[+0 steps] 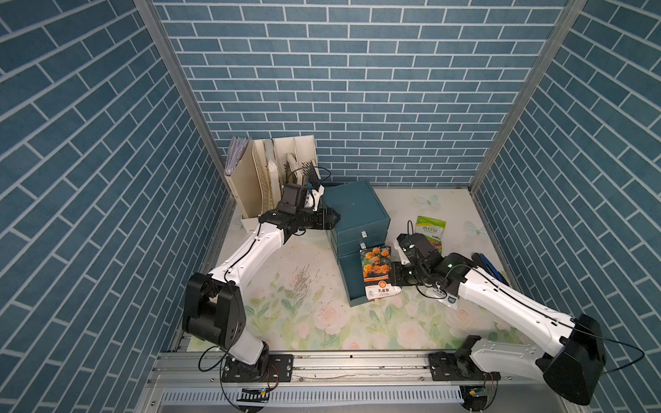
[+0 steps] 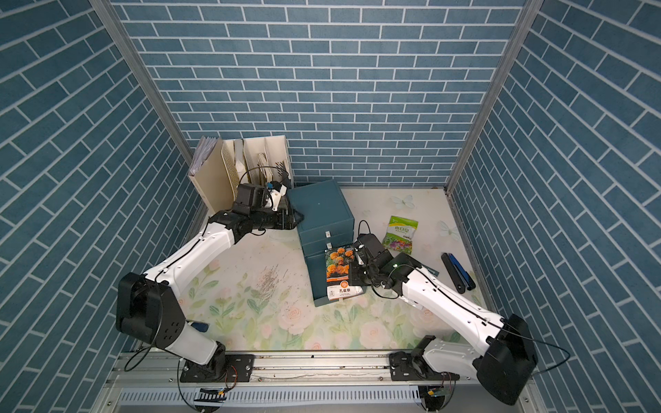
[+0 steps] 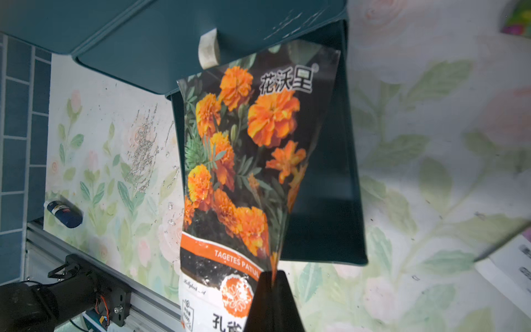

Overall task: Take the seed bags out of the drawer
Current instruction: Place the seed packet at the center of the board.

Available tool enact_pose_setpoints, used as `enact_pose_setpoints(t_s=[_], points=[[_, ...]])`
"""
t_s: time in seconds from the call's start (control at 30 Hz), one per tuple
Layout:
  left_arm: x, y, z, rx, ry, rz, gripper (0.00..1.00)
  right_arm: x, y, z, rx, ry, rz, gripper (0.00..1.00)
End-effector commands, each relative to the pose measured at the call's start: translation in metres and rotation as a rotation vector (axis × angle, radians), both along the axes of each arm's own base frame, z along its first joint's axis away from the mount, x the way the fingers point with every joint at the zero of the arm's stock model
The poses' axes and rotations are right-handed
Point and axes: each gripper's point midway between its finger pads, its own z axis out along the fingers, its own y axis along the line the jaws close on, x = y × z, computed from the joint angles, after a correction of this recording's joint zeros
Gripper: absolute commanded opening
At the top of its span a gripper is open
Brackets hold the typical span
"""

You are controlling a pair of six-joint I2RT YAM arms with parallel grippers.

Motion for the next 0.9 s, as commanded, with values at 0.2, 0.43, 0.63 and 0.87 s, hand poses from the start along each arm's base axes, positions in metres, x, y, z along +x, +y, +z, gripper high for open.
enact_pose_setpoints(t_s=[0.2,0.43,0.63,0.87], points=[[-0.03,0.027,-0.066,0.157,0.221,0.021,0.81,0.009,-0.072,0.004,-0.083,0.01,-0.163,0.0],[-0.03,0.027,-0.066,0.159,0.221,0.02,0.81,0.038,-0.109,0.008,-0.136,-0.008,-0.239,0.0],[-0.028,0.027,-0.065,0.161,0.22,0.02,0.81,0.069,-0.129,-0.006,-0.199,-0.001,-0.252,0.0],[-0.027,0.027,-0.066,0.163,0.222,0.021,0.81,0.104,-0.125,-0.029,-0.238,-0.004,-0.199,0.0]])
